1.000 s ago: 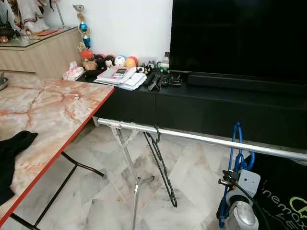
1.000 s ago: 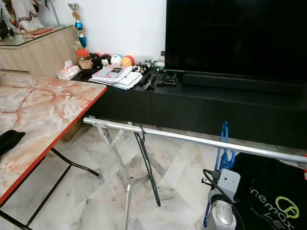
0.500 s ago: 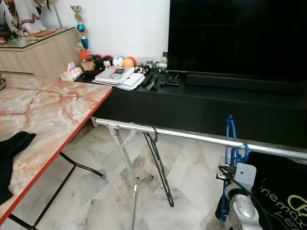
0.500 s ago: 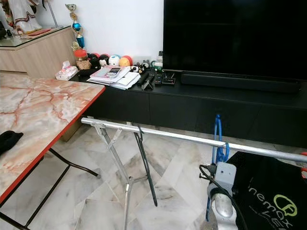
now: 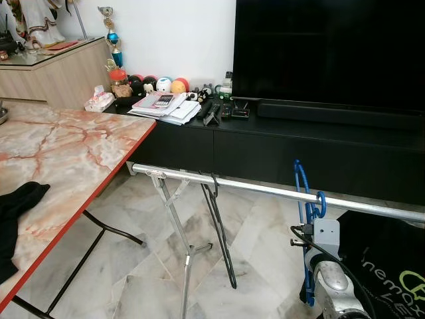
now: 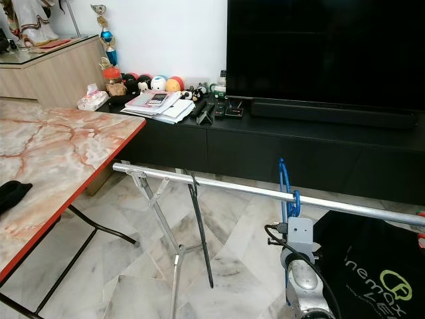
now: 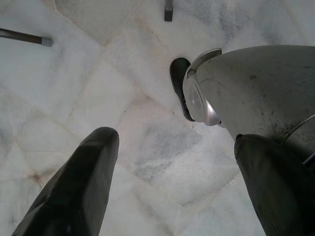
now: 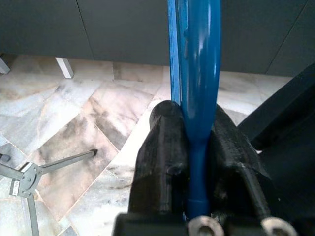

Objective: Hang hanger

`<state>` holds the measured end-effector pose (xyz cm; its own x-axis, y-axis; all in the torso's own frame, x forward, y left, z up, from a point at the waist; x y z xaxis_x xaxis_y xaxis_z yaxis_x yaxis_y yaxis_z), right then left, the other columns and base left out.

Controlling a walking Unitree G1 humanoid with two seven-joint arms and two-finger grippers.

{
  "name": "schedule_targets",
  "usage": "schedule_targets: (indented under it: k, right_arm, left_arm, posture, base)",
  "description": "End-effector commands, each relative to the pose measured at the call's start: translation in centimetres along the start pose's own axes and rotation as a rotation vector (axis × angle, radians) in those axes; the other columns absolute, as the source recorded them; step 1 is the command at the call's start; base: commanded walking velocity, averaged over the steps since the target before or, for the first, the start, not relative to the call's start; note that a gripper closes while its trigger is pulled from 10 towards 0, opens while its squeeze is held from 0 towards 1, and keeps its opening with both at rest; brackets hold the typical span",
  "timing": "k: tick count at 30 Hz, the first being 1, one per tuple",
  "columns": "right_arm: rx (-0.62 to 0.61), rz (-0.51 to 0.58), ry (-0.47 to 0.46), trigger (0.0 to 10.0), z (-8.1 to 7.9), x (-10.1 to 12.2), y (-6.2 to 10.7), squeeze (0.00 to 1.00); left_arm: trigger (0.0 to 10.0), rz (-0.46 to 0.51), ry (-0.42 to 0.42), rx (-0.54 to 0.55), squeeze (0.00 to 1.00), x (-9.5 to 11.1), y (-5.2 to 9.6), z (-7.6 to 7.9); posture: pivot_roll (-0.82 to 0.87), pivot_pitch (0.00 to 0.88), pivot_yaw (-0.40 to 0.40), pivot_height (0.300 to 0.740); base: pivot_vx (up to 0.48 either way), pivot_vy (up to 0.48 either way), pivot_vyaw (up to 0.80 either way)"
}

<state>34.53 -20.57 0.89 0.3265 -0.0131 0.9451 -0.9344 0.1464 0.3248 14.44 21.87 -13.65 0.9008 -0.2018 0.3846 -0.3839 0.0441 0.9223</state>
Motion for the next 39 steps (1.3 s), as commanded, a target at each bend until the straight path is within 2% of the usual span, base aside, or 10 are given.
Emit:
schedule_targets:
  k: [1,7,14,15,16,17,18,19,33,39]
  right_arm:
    - [-0.008,-0.021,-0.017,10.0,0.0,0.0,-0.2,0.00]
    - [-0.012,-0.044,-0.041,10.0,0.0,0.0,-0.4,0.00]
    - [0.008,-0.105,-0.034,10.0,-0.4,-1.3,0.0,0.00]
    - [-0.002,-0.106,-0.034,10.0,-0.3,-1.4,0.1,0.13]
    - [-0.004,-0.107,-0.037,10.0,-0.4,-1.6,0.1,0.50]
    - [-0.004,-0.107,-0.040,10.0,-0.4,-1.6,0.2,0.50]
    - [-0.003,-0.107,-0.042,10.0,-0.4,-1.7,0.2,0.62]
    - [-0.001,-0.107,-0.043,10.0,-0.5,-1.8,0.3,0.94]
    - [-0.018,0.030,-0.063,10.0,0.0,-1.5,1.5,0.90]
    - [-0.010,0.183,-0.029,10.0,0.4,-0.5,3.2,0.87]
  left_arm:
    - [10.0,-0.023,-0.005,-0.010,0.00,-0.5,0.0,0.2]
    - [10.0,-0.024,-0.003,-0.011,0.00,-0.5,0.0,0.2]
    - [10.0,-0.027,-0.010,-0.018,0.00,-0.4,0.0,0.2]
    - [10.0,-0.027,-0.009,-0.018,0.00,-0.4,0.0,0.2]
    - [10.0,-0.028,-0.010,-0.019,0.00,-0.4,0.0,0.2]
    - [10.0,-0.028,-0.011,-0.019,0.00,-0.4,0.0,0.2]
    - [10.0,-0.028,-0.012,-0.020,0.00,-0.4,0.0,0.2]
    - [10.0,-0.028,-0.013,-0.021,0.00,-0.4,0.0,0.2]
    - [10.0,-0.027,-0.019,-0.024,0.00,-0.4,0.0,0.2]
    - [10.0,-0.026,-0.023,-0.026,0.00,-0.4,0.0,0.2]
  posture:
    - [0.08,0.000,0.010,0.740]
    - [0.08,0.000,0.012,0.740]
    - [0.08,0.000,0.014,0.740]
    - [0.08,0.000,0.015,0.740]
    - [0.08,0.000,0.015,0.740]
    - [0.08,0.000,0.016,0.740]
    - [0.08,0.000,0.016,0.740]
    - [0.08,0.000,0.016,0.740]
    - [0.07,0.000,0.012,0.740]
    - [0.06,0.000,0.012,0.740]
  base:
    - [0.000,0.000,0.00]
    - [0.000,0.000,0.00]
    - [0.000,0.000,0.00]
    - [0.000,0.000,0.00]
    - [0.000,0.000,0.00]
    - [0.000,0.000,0.00]
    - [0.000,0.000,0.00]
    - [0.000,0.000,0.00]
    - [0.000,0.000,0.00]
    - [0.000,0.000,0.00]
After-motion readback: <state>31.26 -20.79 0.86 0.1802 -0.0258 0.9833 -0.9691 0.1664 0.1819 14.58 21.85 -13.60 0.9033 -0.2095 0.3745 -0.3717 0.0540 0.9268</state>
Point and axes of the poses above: a point about 5 cm out from each wrist's last joint towards the gripper, its own y axis pointing back from the gripper into the wrist, its own x axis along the axis of the wrist's last joint, z = x × y, the point moved 4 cm from there along -y, pointing out of the wrist towards the gripper, and after that the axes turned 2 degrees about -y, right-handed, at the moved point
